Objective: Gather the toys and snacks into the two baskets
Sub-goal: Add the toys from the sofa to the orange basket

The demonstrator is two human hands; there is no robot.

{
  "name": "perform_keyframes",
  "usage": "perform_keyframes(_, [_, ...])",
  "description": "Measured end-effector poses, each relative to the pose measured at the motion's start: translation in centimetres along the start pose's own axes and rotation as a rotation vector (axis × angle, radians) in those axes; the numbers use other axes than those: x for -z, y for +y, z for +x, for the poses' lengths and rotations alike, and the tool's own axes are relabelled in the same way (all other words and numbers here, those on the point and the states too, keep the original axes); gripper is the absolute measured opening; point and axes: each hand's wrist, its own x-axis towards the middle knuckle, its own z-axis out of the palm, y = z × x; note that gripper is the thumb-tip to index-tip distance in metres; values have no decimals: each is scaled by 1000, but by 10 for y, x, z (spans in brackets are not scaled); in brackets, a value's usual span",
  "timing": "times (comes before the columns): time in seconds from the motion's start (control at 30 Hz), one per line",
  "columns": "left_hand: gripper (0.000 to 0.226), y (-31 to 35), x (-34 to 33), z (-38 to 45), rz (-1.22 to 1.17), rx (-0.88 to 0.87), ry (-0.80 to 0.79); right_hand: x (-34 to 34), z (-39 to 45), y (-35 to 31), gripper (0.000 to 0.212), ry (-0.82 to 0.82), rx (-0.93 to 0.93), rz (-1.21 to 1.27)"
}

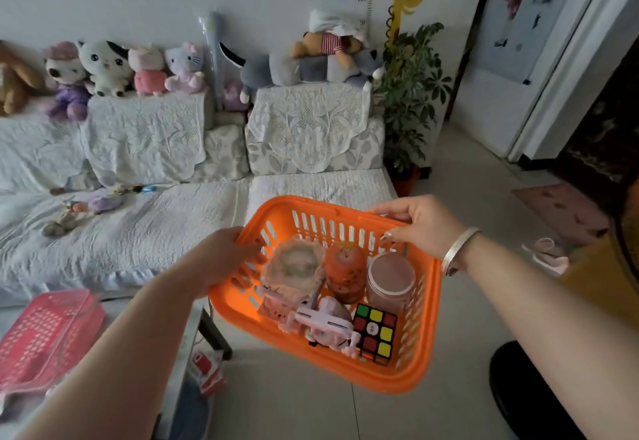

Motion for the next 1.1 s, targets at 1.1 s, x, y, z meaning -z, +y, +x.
perform_keyframes(1.1, [12,30,65,267,-462,282,608,-32,386,38,71,-73,88,-267])
